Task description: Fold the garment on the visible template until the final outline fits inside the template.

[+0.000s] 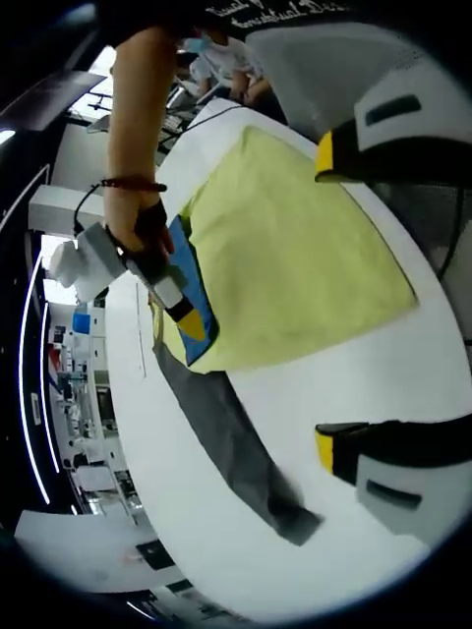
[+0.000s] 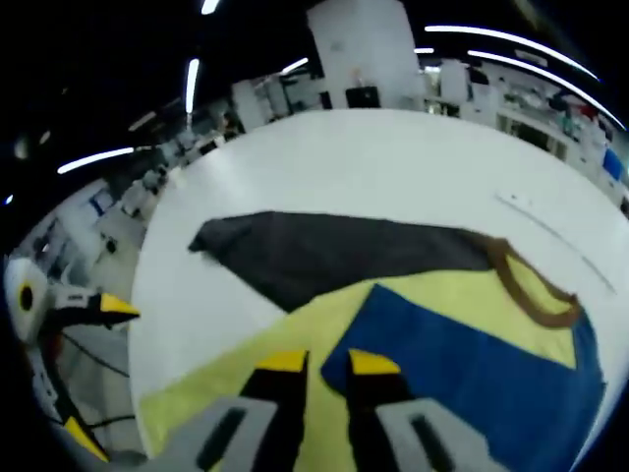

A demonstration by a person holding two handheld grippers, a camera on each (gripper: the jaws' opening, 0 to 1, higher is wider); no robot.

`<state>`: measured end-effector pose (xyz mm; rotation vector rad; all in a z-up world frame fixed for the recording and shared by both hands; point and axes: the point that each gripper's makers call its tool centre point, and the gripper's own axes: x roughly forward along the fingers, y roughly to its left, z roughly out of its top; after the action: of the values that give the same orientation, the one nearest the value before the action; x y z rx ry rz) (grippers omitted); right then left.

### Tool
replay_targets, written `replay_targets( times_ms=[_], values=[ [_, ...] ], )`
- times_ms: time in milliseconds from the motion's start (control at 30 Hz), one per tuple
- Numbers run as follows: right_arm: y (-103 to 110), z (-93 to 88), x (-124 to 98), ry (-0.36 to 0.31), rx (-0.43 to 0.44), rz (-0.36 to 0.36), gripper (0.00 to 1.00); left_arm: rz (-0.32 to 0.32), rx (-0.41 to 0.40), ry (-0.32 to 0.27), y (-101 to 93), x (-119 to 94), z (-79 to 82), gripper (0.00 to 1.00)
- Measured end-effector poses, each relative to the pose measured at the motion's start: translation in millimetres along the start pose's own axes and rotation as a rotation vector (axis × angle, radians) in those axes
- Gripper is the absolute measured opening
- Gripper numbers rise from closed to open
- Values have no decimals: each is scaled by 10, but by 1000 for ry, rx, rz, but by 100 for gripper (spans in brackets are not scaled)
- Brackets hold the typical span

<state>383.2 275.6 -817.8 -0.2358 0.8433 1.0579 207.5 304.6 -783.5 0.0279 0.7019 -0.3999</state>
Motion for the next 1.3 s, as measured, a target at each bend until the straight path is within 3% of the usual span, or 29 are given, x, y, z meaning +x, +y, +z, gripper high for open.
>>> replay_targets(
  times_ms=[267, 467, 900, 1300],
  values=[
    [-187, 12, -156, -37, 23, -53, 59, 11, 1, -16, 35, -2, 49, 99],
    [-352, -43, -291, -49, 53, -73, 77, 13, 3, -40, 44, -14, 98, 99],
    [-644, -225, -732, -79, 92, -99, 88, 13, 25, -50, 8, -2, 182, 99],
    [-1048, -467, -1148, -102, 106, -160, 80, 5, 39, -47, -33, 14, 218, 99]
  ],
)
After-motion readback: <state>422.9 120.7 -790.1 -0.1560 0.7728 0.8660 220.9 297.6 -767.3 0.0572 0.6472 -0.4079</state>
